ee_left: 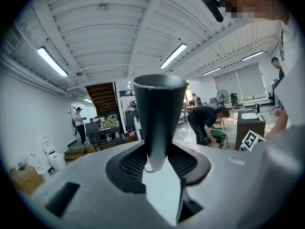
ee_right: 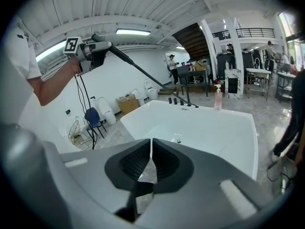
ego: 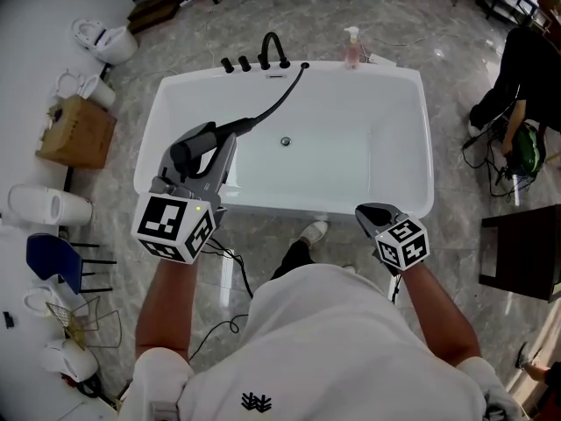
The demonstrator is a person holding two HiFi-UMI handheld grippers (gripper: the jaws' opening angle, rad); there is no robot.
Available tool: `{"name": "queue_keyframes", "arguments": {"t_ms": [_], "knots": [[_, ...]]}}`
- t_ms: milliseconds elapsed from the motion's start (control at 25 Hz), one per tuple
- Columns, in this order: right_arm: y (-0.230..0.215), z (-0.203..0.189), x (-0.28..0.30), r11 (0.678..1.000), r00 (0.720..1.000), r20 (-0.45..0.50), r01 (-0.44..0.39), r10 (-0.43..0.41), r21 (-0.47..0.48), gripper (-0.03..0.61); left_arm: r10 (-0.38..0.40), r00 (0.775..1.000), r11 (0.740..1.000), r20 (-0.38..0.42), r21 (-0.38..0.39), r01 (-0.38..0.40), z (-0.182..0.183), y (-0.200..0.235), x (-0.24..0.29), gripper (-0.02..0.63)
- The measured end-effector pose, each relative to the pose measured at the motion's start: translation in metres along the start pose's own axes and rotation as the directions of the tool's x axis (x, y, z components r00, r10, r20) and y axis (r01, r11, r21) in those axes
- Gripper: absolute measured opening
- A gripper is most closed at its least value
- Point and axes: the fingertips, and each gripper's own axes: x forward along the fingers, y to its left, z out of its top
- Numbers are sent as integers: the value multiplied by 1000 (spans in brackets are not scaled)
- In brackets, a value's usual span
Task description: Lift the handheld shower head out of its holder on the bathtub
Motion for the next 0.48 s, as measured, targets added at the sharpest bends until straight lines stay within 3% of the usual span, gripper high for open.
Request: {"name": "queue_keyframes", "arguments": {"t_ms": [480], "knots": [[4, 3, 7, 1000, 1000, 0, -2, 2, -3, 17, -10, 1000, 1000, 1, -1, 10, -1, 1, -2, 138]]}}
